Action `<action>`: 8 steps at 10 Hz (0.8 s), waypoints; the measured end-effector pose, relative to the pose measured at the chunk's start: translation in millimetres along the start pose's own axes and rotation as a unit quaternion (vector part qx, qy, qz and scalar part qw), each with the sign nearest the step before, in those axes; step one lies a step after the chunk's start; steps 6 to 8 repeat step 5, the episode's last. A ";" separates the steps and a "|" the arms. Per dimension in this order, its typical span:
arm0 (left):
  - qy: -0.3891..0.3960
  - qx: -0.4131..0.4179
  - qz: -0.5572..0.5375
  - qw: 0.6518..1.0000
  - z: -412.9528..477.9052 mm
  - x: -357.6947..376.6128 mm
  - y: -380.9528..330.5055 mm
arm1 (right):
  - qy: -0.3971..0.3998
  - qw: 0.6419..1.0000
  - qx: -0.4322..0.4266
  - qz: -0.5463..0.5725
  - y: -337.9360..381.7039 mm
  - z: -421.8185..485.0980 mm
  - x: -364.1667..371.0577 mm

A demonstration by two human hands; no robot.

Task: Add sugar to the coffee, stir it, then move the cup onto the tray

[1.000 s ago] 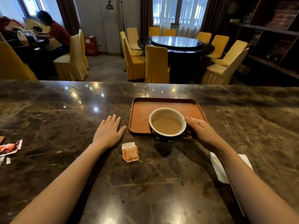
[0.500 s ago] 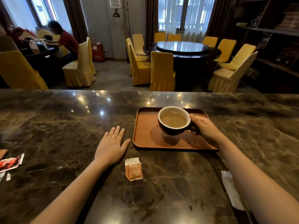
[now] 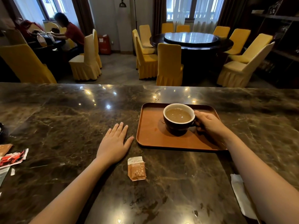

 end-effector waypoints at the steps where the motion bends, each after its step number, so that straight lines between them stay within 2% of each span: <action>1: -0.001 -0.001 0.003 1.000 -0.9 -0.9 -0.8 | -0.008 0.999 0.004 -0.031 0.1 1.0 -1.9; 3: 0.009 0.002 -0.008 1.000 -2.7 -2.9 -2.1 | -0.022 0.999 0.004 -0.042 0.5 -1.0 -2.5; 5: 0.007 0.001 -0.050 0.999 -3.2 -11.5 -3.4 | -0.122 0.990 0.002 -0.071 -0.7 -12.7 -24.1; 8: 0.007 0.001 -0.050 0.999 -3.2 -11.5 -3.4 | -0.122 0.990 0.002 -0.071 -0.7 -12.7 -24.1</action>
Point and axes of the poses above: each hand's wrist, its own z-axis towards the middle knuckle, its own x-axis out of the palm, y = z × x, the point moved 10 cm from there along z, towards the middle knuckle, and after that the axes turned 1 degree about y, right-handed, at the moved point
